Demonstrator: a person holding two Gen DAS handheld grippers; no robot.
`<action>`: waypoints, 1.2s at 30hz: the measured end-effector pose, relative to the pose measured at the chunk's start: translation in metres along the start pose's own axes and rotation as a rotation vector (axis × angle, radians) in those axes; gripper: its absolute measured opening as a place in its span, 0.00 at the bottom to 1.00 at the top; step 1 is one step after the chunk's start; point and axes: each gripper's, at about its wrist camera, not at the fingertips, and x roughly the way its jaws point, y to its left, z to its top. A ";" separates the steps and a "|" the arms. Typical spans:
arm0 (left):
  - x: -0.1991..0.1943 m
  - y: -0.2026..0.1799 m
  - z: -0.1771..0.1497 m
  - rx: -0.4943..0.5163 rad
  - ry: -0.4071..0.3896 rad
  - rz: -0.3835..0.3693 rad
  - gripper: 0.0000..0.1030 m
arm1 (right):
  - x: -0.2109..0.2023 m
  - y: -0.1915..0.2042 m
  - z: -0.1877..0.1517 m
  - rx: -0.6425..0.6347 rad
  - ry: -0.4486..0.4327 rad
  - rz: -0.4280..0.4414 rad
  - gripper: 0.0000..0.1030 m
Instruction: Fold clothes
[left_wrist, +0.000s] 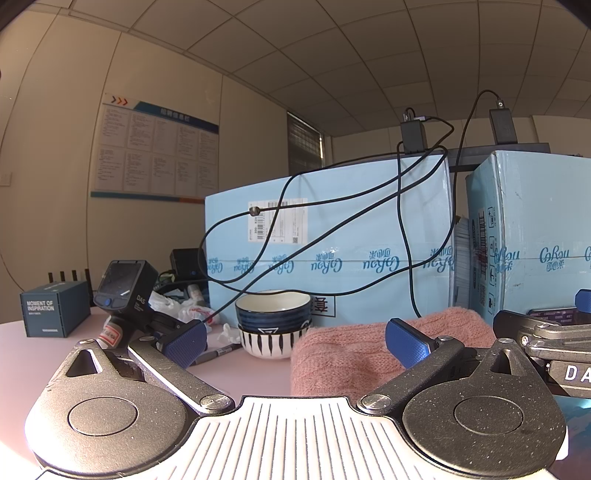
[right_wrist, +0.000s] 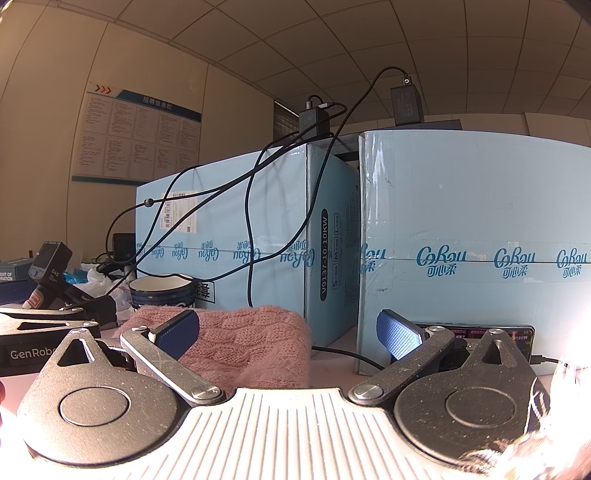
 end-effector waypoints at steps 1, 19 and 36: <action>0.000 0.000 0.000 0.000 0.000 0.000 1.00 | 0.000 0.000 0.000 0.000 0.000 0.000 1.00; 0.000 0.000 0.000 0.002 0.004 -0.021 1.00 | 0.000 0.000 0.000 0.001 0.000 0.000 1.00; 0.001 0.000 0.000 0.000 0.006 -0.029 1.00 | 0.000 0.000 -0.001 0.002 0.000 0.001 1.00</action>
